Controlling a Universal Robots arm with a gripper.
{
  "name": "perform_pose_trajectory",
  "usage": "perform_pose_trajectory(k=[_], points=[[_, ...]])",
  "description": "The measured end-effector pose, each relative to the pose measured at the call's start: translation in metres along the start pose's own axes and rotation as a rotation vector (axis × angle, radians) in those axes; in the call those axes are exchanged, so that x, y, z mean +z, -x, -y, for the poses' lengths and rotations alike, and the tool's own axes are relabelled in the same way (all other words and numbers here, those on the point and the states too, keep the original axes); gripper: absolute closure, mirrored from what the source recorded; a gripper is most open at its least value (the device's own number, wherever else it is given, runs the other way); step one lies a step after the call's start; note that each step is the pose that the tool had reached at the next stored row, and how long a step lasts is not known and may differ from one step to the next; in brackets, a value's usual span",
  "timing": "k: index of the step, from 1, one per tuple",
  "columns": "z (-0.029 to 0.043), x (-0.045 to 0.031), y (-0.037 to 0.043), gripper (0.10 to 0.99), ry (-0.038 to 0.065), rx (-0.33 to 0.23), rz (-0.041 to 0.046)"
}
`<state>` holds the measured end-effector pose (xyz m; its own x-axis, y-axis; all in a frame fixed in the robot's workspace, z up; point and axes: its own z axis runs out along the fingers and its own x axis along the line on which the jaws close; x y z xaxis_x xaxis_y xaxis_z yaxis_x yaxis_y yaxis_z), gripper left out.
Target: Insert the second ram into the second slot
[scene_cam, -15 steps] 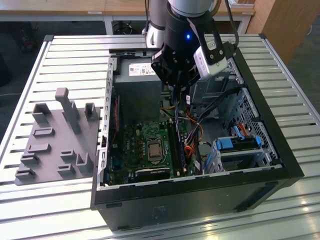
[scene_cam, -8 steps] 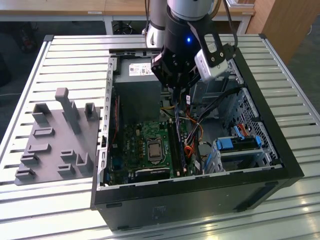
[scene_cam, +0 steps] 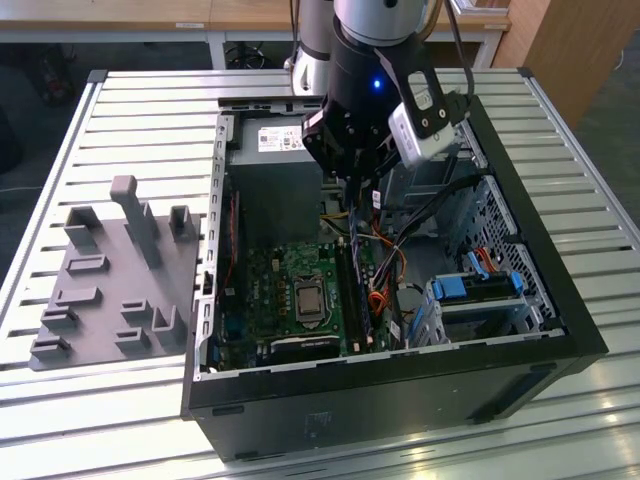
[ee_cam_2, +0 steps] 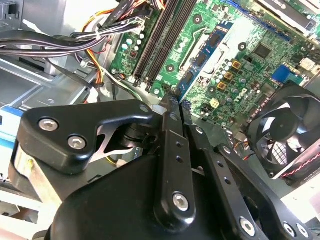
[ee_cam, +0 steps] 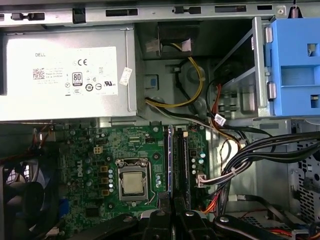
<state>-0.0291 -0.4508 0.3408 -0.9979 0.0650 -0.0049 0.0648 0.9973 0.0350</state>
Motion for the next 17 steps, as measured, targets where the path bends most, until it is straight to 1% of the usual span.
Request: perform_pose_trajectory(k=[17], points=[[0.0017, 0.0057, 0.0001, 0.949, 0.000, -0.005, -0.0019]])
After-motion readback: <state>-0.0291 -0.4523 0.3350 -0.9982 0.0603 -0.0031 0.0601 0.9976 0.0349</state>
